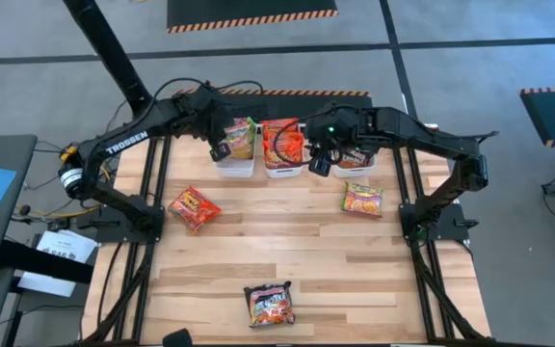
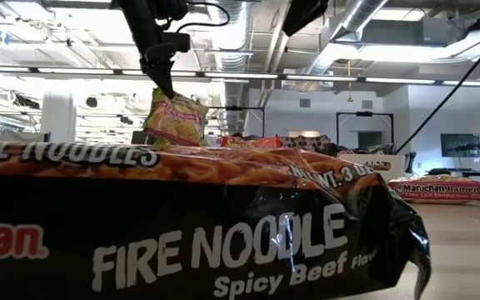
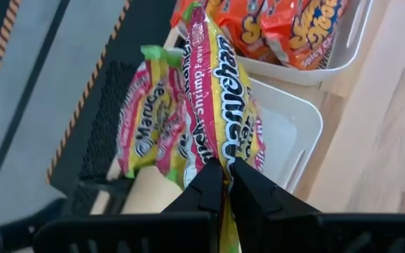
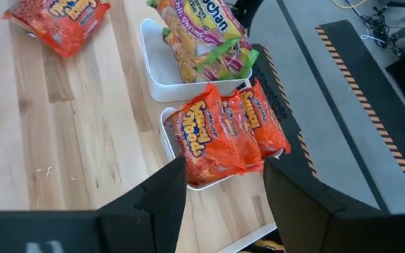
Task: Sort Maruchan noodles
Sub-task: Put the green noodle pack into the left white bin, then put the orange noodle pack into the middle white bin
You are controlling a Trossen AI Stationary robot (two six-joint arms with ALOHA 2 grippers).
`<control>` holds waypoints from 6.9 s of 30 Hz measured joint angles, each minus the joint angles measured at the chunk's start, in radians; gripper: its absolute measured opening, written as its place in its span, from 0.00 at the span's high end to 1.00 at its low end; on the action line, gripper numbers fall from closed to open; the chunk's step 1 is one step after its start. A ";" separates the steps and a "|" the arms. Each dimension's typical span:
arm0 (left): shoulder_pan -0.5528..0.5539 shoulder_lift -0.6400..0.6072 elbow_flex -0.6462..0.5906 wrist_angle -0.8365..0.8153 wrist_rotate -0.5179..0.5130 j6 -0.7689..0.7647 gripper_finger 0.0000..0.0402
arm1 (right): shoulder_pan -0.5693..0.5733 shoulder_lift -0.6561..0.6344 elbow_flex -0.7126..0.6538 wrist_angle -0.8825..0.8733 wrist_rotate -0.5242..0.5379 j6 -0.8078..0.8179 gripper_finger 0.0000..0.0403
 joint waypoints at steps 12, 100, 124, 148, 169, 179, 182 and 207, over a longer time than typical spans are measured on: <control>0.030 0.000 -0.061 0.021 0.051 0.125 1.00 | 0.000 0.000 0.000 0.001 0.000 0.012 0.47; 0.056 0.036 0.101 -0.535 0.549 -0.239 0.72 | 0.000 0.000 0.000 0.005 -0.003 0.106 0.47; -0.158 -0.240 -0.381 -0.484 0.425 -0.680 0.67 | 0.003 0.000 0.001 -0.049 -0.003 0.095 0.47; -0.214 -0.239 -0.715 -0.090 0.251 -0.974 0.65 | 0.003 0.000 0.001 -0.105 -0.003 0.105 0.47; -0.287 -0.242 -0.773 -0.052 0.102 -1.108 0.79 | 0.003 0.000 0.001 -0.105 -0.004 0.107 0.47; -0.352 -0.249 -0.769 -0.010 0.123 -1.091 0.99 | 0.003 0.000 0.001 -0.105 -0.004 0.119 0.47; -0.372 -0.271 -0.742 -0.006 0.170 -1.090 1.00 | 0.003 0.000 0.001 -0.105 -0.004 0.142 0.47; -0.490 -0.459 -0.658 0.356 0.195 -1.179 1.00 | 0.003 0.000 0.001 -0.079 -0.013 0.254 0.47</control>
